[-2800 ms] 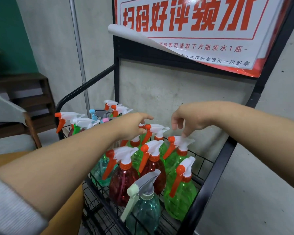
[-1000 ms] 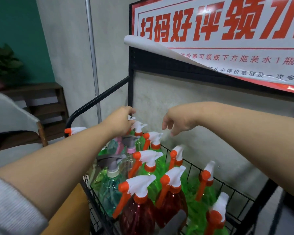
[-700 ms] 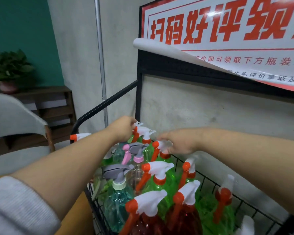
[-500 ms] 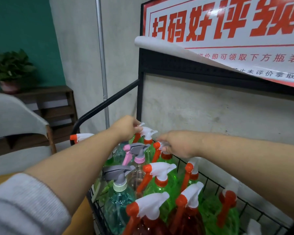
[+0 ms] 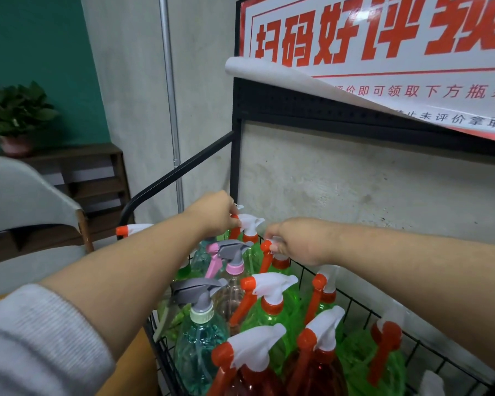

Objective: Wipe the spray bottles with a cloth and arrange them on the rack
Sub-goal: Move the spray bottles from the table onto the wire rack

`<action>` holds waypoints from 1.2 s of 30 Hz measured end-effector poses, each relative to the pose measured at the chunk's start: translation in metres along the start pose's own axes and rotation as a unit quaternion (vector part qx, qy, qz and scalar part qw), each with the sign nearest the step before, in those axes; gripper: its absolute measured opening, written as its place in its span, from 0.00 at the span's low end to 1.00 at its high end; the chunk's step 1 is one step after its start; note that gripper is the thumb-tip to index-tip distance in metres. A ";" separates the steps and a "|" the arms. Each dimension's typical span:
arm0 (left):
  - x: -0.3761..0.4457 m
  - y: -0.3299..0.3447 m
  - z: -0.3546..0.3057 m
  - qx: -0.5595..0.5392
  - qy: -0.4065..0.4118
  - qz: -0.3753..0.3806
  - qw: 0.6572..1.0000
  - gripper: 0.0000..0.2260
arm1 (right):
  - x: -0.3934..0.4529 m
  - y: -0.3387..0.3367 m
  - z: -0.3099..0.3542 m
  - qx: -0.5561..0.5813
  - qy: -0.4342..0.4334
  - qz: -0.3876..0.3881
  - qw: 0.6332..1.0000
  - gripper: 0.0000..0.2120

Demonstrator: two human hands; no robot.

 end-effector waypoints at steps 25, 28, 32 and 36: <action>0.054 -0.002 0.053 0.011 -0.031 0.044 0.998 0.24 | -0.007 -0.020 -0.004 0.000 0.024 -0.020 1.000 0.29; 0.061 0.003 0.052 0.014 -0.031 0.047 0.998 0.22 | -0.007 -0.019 -0.002 -0.007 0.021 -0.007 1.000 0.29; 0.065 0.003 0.049 -0.005 -0.022 0.024 0.999 0.17 | -0.008 -0.018 -0.001 -0.011 0.021 0.009 1.000 0.28; 0.068 0.002 0.050 -0.016 -0.028 0.011 0.999 0.16 | -0.010 -0.018 -0.001 -0.009 0.024 0.016 1.000 0.28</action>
Point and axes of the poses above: each hand's wrist, its own x-axis towards the middle knuckle, its own y-axis out of the palm, z = x × y, the point moved 5 cm from there along x, towards the middle knuckle, and after that the axes turned 8 degrees about -y, right-handed, at the moved point
